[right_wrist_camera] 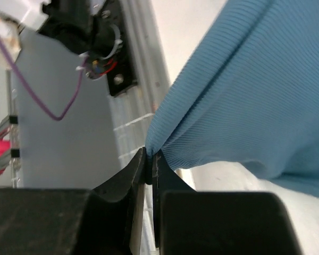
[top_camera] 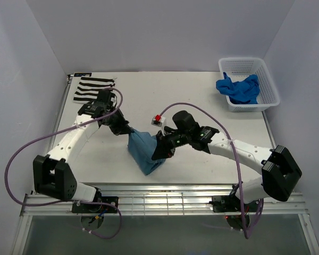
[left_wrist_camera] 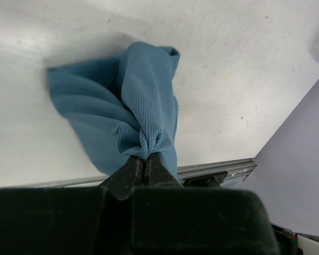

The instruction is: Fold and stack the tank tops

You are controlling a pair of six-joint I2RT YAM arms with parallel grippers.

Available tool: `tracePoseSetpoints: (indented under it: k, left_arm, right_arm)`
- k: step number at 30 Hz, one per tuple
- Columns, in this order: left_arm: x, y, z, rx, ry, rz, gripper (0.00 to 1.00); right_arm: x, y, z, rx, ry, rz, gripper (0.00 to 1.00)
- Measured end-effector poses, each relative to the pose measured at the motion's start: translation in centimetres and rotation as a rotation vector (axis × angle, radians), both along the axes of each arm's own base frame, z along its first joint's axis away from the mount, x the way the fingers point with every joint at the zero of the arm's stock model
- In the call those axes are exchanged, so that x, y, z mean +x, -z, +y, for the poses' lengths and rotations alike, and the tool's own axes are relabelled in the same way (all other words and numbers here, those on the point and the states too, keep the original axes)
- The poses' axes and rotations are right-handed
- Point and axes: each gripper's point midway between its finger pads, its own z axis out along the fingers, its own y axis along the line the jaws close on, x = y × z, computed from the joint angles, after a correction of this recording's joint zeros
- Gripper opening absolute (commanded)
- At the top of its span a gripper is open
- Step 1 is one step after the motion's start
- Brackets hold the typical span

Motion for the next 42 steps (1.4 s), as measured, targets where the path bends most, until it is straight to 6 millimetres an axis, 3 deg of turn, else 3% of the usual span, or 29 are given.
tracePoseSetpoints:
  k: [4, 8, 12, 15, 21, 24, 29, 39, 41, 42]
  left_arm:
    - [-3.9, -0.8, 2.2, 0.043, -0.057, -0.02, 0.0]
    - [-7.6, 0.7, 4.5, 0.096, -0.124, 0.008, 0.0]
    - [-10.0, 2.9, 6.0, 0.149, -0.18, 0.092, 0.0]
    - [-10.3, 3.1, 6.7, 0.176, -0.215, 0.104, 0.0]
    - [-9.1, 1.8, 7.0, 0.191, -0.247, 0.068, 0.0]
    - [-7.5, 1.7, 6.3, 0.176, -0.236, 0.066, 0.0]
    - [-5.3, 3.3, 4.8, 0.142, -0.205, 0.102, 0.0]
    - [1.3, 4.0, -1.4, 0.115, -0.073, 0.083, 0.0]
    - [2.3, 4.9, -2.7, 0.12, -0.044, 0.09, 0.09]
    - [2.7, 5.5, -3.2, 0.124, -0.031, 0.098, 0.24]
  right_arm:
    - [-4.4, -0.7, 2.4, 0.032, -0.112, -0.01, 0.08]
    - [-7.9, -1.0, 4.1, 0.042, -0.173, -0.022, 0.08]
    - [-10.2, -0.7, 5.5, 0.043, -0.201, -0.015, 0.08]
    - [-10.7, -0.3, 6.1, 0.057, -0.191, 0.004, 0.08]
    - [-9.0, 0.6, 5.7, 0.059, -0.108, 0.022, 0.08]
    - [-6.7, 1.0, 4.3, 0.06, -0.034, 0.033, 0.08]
    - [-2.8, 1.6, 1.7, 0.068, 0.07, 0.054, 0.08]
    - [3.1, 3.8, -3.4, 0.047, 0.235, 0.102, 0.08]
    - [3.9, 4.2, -4.2, 0.039, 0.258, 0.106, 0.08]
    - [4.3, 4.5, -4.6, 0.03, 0.267, 0.109, 0.08]
